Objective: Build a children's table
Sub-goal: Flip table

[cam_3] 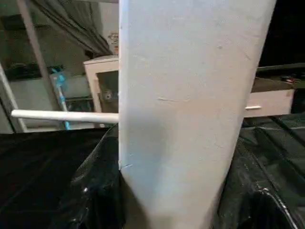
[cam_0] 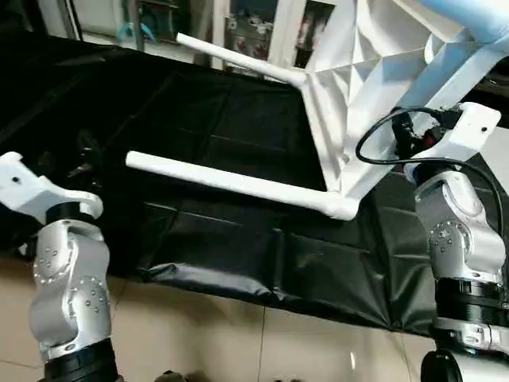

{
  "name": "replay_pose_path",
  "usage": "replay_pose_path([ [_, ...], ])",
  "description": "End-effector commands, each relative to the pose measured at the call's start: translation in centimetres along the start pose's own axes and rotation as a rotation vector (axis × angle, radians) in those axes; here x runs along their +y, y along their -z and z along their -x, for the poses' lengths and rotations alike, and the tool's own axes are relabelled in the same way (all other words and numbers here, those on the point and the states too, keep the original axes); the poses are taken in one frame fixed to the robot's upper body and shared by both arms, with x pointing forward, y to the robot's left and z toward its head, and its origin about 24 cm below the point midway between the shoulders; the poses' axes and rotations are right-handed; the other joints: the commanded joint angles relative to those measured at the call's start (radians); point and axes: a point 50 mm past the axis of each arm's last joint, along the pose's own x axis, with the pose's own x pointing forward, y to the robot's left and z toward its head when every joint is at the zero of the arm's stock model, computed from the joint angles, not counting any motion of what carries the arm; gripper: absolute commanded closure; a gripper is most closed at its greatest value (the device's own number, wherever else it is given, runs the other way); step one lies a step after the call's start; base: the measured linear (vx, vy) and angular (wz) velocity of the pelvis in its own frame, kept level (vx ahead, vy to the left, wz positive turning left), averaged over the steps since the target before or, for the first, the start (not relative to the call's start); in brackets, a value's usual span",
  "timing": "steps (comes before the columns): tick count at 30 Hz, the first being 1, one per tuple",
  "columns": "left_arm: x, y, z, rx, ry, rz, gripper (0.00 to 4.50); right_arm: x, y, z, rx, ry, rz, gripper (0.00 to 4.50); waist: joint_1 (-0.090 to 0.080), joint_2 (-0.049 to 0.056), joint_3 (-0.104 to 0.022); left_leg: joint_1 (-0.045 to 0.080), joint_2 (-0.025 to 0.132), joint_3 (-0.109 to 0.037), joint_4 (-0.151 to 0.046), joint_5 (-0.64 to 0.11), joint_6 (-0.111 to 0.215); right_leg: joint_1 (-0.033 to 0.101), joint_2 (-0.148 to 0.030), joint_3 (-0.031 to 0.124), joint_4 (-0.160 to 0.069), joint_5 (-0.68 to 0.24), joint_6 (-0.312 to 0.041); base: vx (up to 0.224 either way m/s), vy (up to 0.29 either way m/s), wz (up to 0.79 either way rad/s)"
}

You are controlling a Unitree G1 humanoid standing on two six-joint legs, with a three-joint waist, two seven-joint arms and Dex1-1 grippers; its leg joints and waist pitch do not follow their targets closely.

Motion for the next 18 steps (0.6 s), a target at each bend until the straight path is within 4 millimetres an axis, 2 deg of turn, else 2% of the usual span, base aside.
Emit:
replay_pose_path([
  [1, -1.5, 0.6, 0.1, 0.037, 0.119, -0.052, 0.65, -0.2, -2.0, 0.2, -0.079, 0.054, 0.041, 2.57, -0.005, 0.005, -0.065, 0.024, -0.005, 0.016, -0.064, -0.076, 0.002, 0.049, 0.006, 0.004, -0.041, -0.074, -0.077, 0.000, 0.000, 0.00],
  [2, -2.5, 0.9, 0.3, 0.062, 0.208, -0.108, 0.65, -0.1, -2.0, 0.4, -0.079, 0.071, 0.070, 2.57, -0.006, 0.003, -0.065, 0.023, -0.006, 0.017, -0.063, -0.066, 0.005, 0.050, 0.006, 0.004, -0.040, -0.071, -0.075, 0.000, 0.000, 0.00],
  [3, -3.9, 1.6, 0.8, 0.107, 0.345, -0.177, 0.65, 0.1, -1.8, 0.5, -0.071, 0.088, 0.090, 2.57, -0.006, 0.006, -0.064, 0.025, -0.006, 0.018, -0.063, -0.062, 0.006, 0.047, 0.007, 0.005, -0.041, -0.077, -0.070, 0.000, 0.000, 0.00],
  [5, -5.0, 2.2, 1.3, 0.142, 0.463, -0.244, 0.65, 0.2, -1.5, 0.6, -0.063, 0.100, 0.112, 2.57, -0.004, 0.005, -0.064, 0.026, -0.004, 0.017, -0.064, -0.054, 0.004, 0.045, 0.006, 0.005, -0.041, -0.090, -0.065, 0.000, 0.000, 0.00],
  [6, -6.2, 3.6, 2.5, 0.224, 0.628, -0.314, 0.65, 0.7, -1.2, 0.8, -0.047, 0.100, 0.151, 2.57, -0.004, 0.009, -0.063, 0.027, -0.003, 0.017, -0.066, -0.057, -0.006, 0.044, 0.006, 0.005, -0.040, -0.095, -0.064, 0.000, 0.000, 0.00],
  [7, -6.5, 4.1, 3.0, 0.259, 0.672, -0.318, 0.65, 0.9, -1.0, 0.8, -0.039, 0.087, 0.164, 2.57, -0.003, 0.011, -0.062, 0.028, -0.004, 0.018, -0.065, -0.060, -0.012, 0.043, 0.006, 0.005, -0.038, -0.095, -0.064, 0.000, 0.000, 0.00],
  [10, -6.7, 5.0, 3.4, 0.302, 0.711, -0.348, 0.65, 1.8, -1.0, 0.8, -0.032, 0.036, 0.162, 2.57, -0.011, 0.013, -0.060, 0.027, -0.004, 0.017, -0.070, -0.094, -0.043, 0.046, 0.006, 0.007, -0.037, -0.089, -0.069, 0.000, 0.000, 0.00],
  [12, -6.6, 5.3, 3.5, 0.322, 0.732, -0.379, 0.65, 2.1, -1.0, 0.8, -0.023, 0.017, 0.168, 2.57, -0.014, 0.010, -0.060, 0.026, -0.006, 0.017, -0.069, -0.111, -0.043, 0.048, 0.006, 0.009, -0.039, -0.095, -0.065, 0.000, 0.000, 0.00],
  [18, -6.8, 4.9, 3.4, 0.309, 0.808, -0.465, 0.65, 1.8, -2.6, 1.1, -0.012, 0.017, 0.247, 2.57, -0.024, 0.011, -0.058, 0.026, -0.005, 0.015, -0.070, -0.133, -0.045, 0.046, 0.007, 0.009, -0.040, -0.122, -0.066, 0.000, 0.000, 0.00],
])
